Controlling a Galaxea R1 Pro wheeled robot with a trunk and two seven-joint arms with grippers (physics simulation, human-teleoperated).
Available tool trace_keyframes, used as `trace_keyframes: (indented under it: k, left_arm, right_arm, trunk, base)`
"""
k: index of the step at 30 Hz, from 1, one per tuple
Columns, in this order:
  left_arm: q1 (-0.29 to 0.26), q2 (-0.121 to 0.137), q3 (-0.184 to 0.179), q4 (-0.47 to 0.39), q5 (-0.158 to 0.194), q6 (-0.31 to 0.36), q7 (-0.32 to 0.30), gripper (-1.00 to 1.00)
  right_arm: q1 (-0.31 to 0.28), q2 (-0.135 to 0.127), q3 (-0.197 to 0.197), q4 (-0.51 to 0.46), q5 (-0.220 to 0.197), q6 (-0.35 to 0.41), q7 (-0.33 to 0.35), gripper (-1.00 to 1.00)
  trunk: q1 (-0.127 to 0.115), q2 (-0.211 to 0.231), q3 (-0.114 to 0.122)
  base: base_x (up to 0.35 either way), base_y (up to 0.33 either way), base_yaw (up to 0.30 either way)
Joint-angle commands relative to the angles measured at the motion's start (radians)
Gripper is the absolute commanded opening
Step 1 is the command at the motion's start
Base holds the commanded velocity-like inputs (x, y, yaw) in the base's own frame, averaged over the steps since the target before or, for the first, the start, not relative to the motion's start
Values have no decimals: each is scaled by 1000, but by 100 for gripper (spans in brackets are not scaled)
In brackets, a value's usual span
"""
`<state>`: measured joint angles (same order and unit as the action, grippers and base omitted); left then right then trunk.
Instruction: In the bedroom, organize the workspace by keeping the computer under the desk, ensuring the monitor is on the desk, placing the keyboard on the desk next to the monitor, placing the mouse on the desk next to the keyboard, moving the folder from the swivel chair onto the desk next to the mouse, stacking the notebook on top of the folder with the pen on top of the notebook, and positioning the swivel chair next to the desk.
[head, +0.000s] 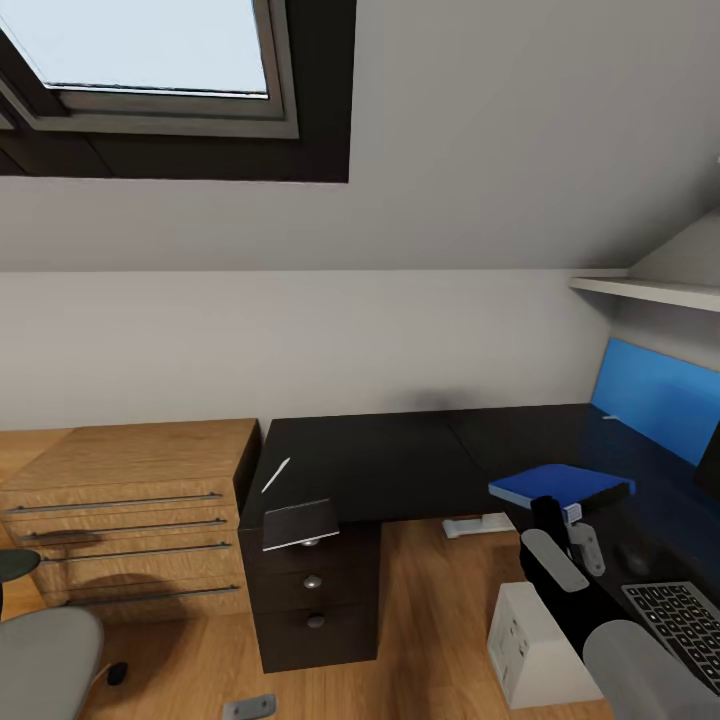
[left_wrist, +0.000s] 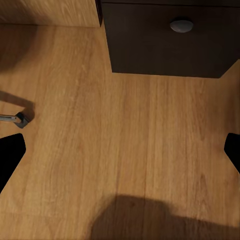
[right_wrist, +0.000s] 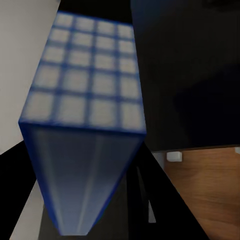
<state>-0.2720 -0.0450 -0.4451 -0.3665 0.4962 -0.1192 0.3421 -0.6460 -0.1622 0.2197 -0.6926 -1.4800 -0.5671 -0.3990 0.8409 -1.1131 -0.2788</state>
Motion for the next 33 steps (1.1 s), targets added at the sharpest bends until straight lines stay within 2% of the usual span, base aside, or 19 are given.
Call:
trace_keyframes:
  k: [1,9,14,18,24,27,33]
  left_arm:
    - [-1,1,-9,0,10,-5,6,100]
    - [-1,0,-9,0,10,-5,6,100]
    - [-1,0,-9,0,10,-5,6,100]
    - [-1,0,-9,0,10,-6,6,100]
    - [-1,0,-9,1,9,-6,6,100]
    - [-1,-1,-10,0,9,-7,6,100]
    - [-1,-1,-10,0,9,-7,6,100]
  right_arm:
    - [-1,-1,4,-2,-4,-5,-5,-100]
    - [-1,-1,-7,-6,-5,-6,-3,-100]
    - [-1,0,-56,-22,-5,-5,-3,-100]
    - [-1,-1,-64,-22,-4,-5,7,-100]
    - [-1,-2,-72,-20,-3,-5,125,-100]
    - [-1,-2,-75,-18,-3,-5,212,-100]
    - [-1,-4,-75,-16,-3,-7,245,-100]
  trunk:
    - [0,-1,-1]
    - [0,-1,-1]
    - [0,-1,-1]
    - [0,-1,-1]
    - [0,-1,-1]
    - [0,-1,-1]
    - [0,-1,-1]
  base:
    - [0,0,0]
    - [0,0,-36]
    - [0,0,-12]
    - [0,0,-1]
    - [0,0,0]
    - [70,0,0]
    - [192,0,0]
